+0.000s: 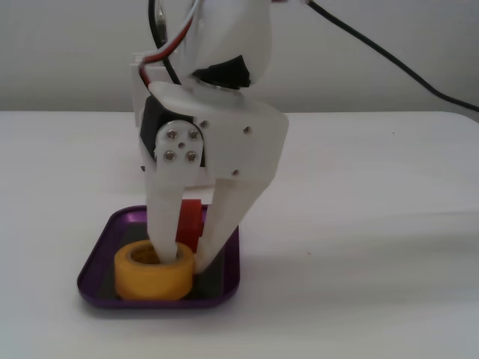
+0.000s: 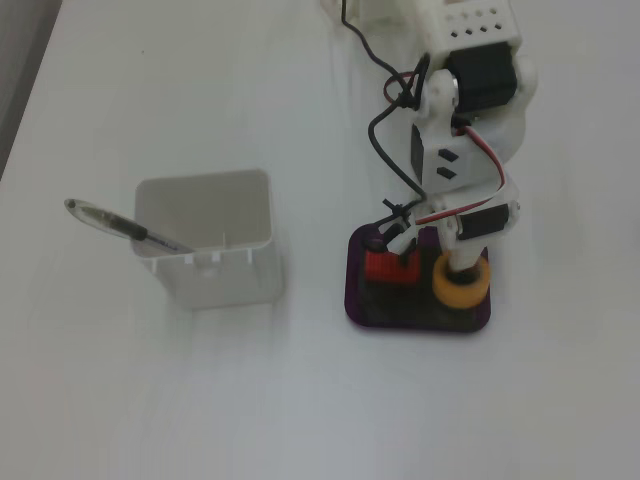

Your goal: Grab up the yellow tape and put it in the box.

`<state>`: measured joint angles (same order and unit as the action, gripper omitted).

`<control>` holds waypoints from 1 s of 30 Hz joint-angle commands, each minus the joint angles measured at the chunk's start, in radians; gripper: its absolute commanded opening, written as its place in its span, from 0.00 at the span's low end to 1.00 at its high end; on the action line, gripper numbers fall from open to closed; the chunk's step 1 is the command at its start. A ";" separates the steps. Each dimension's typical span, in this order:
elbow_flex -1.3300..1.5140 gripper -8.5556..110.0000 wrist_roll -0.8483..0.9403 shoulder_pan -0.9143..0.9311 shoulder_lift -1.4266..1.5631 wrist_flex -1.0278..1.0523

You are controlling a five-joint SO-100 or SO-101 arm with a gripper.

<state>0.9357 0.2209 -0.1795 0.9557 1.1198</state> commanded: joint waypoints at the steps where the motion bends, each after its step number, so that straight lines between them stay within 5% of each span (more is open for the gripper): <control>1: -0.044 0.13 -0.002 0.000 0.029 0.040; 18: -0.528 0.15 -0.026 0.002 0.462 0.588; 30: 0.120 0.16 -0.077 0.133 1.169 0.586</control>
<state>0.8974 0.1519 -0.0798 1.9466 1.7043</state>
